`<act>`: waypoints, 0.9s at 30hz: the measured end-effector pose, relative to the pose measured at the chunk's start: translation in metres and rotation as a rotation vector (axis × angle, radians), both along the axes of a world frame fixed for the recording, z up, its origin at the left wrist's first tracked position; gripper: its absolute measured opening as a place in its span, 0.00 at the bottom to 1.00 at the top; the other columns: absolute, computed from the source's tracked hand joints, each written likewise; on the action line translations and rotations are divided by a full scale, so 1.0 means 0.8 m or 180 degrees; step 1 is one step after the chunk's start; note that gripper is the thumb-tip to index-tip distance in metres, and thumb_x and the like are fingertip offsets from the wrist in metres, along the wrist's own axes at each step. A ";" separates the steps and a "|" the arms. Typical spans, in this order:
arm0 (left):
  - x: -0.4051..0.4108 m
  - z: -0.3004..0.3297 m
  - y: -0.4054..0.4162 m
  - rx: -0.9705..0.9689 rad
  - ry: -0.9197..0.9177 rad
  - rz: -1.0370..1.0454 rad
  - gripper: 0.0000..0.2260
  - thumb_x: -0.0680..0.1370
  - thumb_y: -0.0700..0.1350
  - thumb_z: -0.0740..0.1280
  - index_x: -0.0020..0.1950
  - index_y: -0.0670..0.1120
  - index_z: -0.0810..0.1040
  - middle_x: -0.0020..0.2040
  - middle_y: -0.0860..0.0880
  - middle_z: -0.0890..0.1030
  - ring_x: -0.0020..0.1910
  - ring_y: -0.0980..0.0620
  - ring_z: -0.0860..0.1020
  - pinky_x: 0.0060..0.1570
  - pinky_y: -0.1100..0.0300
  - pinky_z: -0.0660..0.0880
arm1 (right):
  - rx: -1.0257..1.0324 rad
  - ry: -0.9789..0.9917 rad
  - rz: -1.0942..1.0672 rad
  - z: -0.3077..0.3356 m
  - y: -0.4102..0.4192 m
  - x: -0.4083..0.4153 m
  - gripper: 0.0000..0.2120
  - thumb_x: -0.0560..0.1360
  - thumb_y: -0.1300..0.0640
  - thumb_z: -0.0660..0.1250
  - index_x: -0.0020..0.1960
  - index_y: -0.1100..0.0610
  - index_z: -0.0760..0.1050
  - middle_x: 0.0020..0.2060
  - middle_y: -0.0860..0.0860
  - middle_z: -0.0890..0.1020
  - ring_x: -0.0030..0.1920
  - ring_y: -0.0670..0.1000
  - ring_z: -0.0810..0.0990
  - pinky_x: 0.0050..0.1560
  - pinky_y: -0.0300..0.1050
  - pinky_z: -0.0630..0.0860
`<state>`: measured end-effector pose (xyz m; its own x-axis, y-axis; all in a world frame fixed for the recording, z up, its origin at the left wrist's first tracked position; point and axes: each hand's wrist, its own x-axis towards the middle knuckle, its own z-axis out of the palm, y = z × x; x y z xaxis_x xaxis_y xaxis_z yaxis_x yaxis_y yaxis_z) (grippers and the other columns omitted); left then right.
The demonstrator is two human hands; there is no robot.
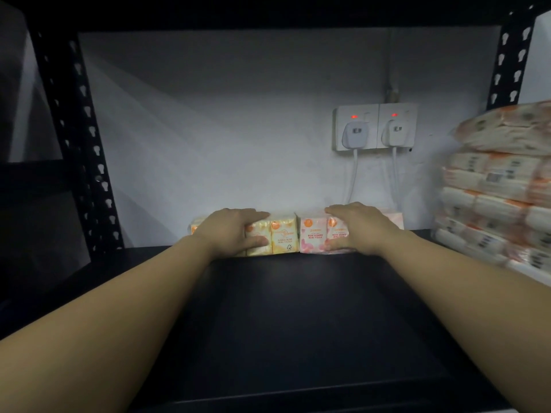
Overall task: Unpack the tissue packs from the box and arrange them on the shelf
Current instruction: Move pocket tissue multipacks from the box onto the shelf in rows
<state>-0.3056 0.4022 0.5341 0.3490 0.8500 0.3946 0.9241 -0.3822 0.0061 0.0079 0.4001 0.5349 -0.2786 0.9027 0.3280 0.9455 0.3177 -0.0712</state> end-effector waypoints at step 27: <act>-0.006 -0.065 -0.360 -0.0058 -0.0672 -0.0260 0.28 0.79 0.66 0.66 0.75 0.55 0.74 0.74 0.53 0.74 0.75 0.52 0.70 0.76 0.50 0.66 | 0.0268 0.0995 0.0568 -0.075 -0.344 -0.096 0.31 0.77 0.31 0.61 0.75 0.46 0.72 0.76 0.45 0.70 0.78 0.47 0.61 0.77 0.53 0.60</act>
